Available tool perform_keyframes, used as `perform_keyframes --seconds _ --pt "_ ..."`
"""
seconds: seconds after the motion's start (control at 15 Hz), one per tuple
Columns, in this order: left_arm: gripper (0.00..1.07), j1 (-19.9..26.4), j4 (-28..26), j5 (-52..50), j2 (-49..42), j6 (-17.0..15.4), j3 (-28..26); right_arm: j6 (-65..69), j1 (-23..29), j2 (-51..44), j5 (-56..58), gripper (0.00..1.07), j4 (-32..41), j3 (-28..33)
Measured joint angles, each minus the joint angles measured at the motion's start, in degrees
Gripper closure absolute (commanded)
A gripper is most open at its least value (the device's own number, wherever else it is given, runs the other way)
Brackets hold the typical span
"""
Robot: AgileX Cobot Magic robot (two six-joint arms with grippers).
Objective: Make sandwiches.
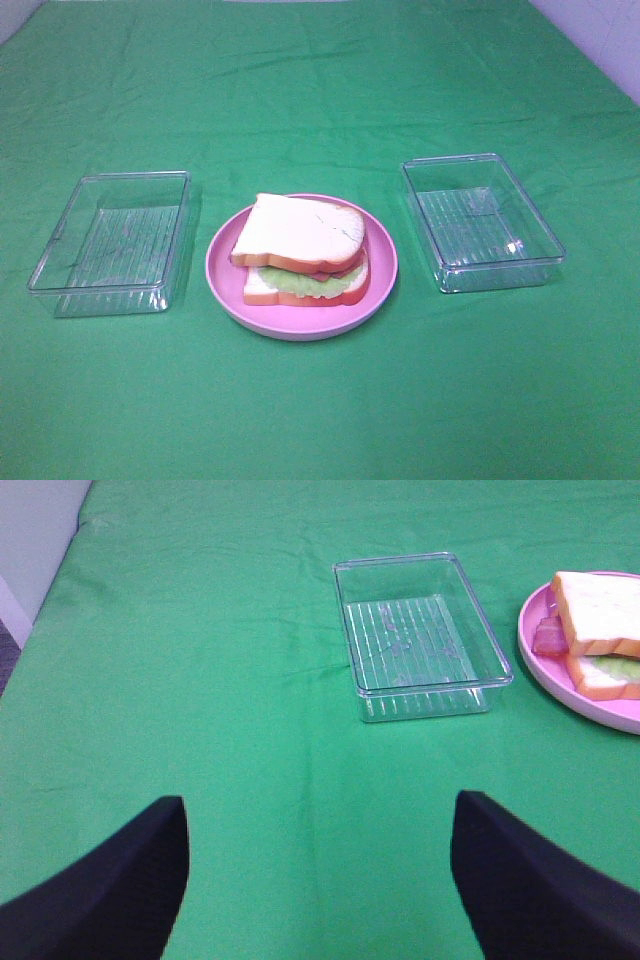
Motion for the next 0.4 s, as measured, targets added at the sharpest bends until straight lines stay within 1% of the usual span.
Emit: perform_keyframes --seconds 0.4 --pt "0.36 0.0 0.0 0.0 0.0 0.0 0.0 0.0 0.0 0.0 0.0 0.31 0.0 0.0"
